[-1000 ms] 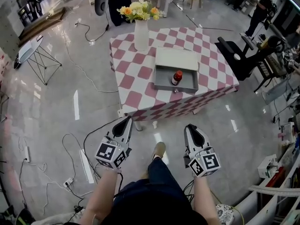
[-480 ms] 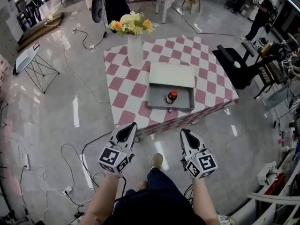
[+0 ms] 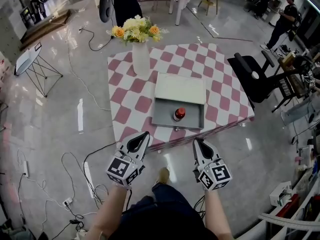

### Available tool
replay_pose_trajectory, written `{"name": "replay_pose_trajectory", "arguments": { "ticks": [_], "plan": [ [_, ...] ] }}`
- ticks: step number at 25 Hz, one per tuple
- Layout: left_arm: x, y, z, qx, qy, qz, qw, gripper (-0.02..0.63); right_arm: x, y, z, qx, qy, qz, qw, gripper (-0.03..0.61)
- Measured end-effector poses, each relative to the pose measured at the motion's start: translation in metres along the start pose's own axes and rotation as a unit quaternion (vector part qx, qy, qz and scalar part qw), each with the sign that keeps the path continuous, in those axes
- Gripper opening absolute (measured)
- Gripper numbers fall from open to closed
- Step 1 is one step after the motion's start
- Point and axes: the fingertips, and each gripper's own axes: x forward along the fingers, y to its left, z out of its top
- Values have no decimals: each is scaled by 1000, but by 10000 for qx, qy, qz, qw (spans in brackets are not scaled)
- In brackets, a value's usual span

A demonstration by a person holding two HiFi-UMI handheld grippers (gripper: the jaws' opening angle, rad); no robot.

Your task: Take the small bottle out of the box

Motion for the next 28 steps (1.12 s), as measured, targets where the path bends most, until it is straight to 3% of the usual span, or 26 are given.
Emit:
{"name": "replay_pose_trajectory", "arguments": {
  "ticks": [17, 19, 22, 28],
  "plan": [
    [48, 4, -2, 190, 184, 74, 9996, 2, 56, -20, 0, -519, 429, 521, 9964, 6],
    [50, 5, -5, 211, 304, 49, 9993, 2, 62, -20, 0, -586, 494, 532, 9956, 60],
    [56, 13, -7, 208, 352, 28, 9992, 2, 74, -21, 4, -790, 569, 499, 9940, 63],
    [82, 19, 0, 359, 417, -233, 9982, 2, 98, -26, 7, -832, 764, 464, 9925, 127]
  ]
}}
